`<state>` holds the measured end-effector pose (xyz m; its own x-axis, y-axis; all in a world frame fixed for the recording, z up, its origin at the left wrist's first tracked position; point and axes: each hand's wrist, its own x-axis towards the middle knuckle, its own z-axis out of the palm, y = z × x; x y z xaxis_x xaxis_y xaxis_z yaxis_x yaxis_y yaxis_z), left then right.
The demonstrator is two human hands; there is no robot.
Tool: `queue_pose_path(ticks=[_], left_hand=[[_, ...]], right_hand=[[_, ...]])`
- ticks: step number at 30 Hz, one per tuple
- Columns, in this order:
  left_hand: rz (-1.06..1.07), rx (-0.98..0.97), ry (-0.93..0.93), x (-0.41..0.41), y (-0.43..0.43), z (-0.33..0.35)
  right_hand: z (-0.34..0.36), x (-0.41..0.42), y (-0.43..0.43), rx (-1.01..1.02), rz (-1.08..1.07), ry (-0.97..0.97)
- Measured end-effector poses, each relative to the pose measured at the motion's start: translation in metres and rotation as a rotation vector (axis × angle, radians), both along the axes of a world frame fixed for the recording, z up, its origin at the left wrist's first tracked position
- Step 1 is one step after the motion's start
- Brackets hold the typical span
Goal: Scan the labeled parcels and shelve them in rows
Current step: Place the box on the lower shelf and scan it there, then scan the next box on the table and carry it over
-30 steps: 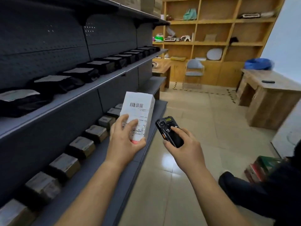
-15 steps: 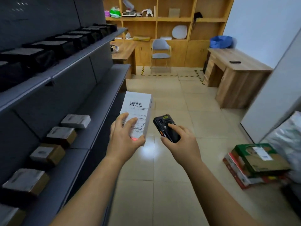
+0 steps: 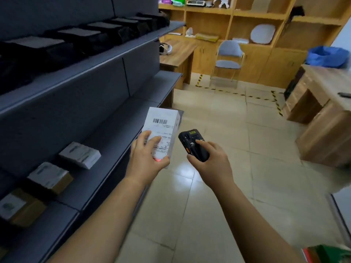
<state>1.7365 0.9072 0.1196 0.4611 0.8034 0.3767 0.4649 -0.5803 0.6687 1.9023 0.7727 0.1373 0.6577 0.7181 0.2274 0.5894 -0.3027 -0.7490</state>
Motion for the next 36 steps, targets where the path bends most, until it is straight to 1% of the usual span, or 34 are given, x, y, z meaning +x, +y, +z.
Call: queue_pose_path(ticks=[3, 9, 13, 19, 24, 29, 36], left_hand=[[0.091, -0.036, -0.013, 0.019, 0.054, -0.014], [0.311, -0.147, -0.039, 0.047, 0.163, -0.049], [0.442, -0.192, -0.029, 0.054, 0.209, -0.056], [0.718, -0.221, -0.021, 0.054, 0.266, -0.079], [0.971, -0.258, -0.041, 0.076, 0.307, -0.108], [1.152, -0.328, -0.028, 0.107, 0.339, -0.133], [1.304, -0.429, 0.106, 0.118, 0.38, -0.189]], right_hand=[[-0.011, 0.031, 0.07, -0.003, 0.103, -0.011], [-0.038, 0.077, 0.224, -0.08, 0.323, -0.065], [-0.05, 0.09, 0.298, -0.101, 0.461, -0.076], [-0.083, 0.099, 0.412, -0.12, 0.717, -0.074], [-0.119, 0.116, 0.501, -0.145, 0.937, -0.109], [-0.147, 0.133, 0.568, -0.167, 1.115, -0.133], [-0.193, 0.131, 0.616, -0.187, 1.213, -0.125]])
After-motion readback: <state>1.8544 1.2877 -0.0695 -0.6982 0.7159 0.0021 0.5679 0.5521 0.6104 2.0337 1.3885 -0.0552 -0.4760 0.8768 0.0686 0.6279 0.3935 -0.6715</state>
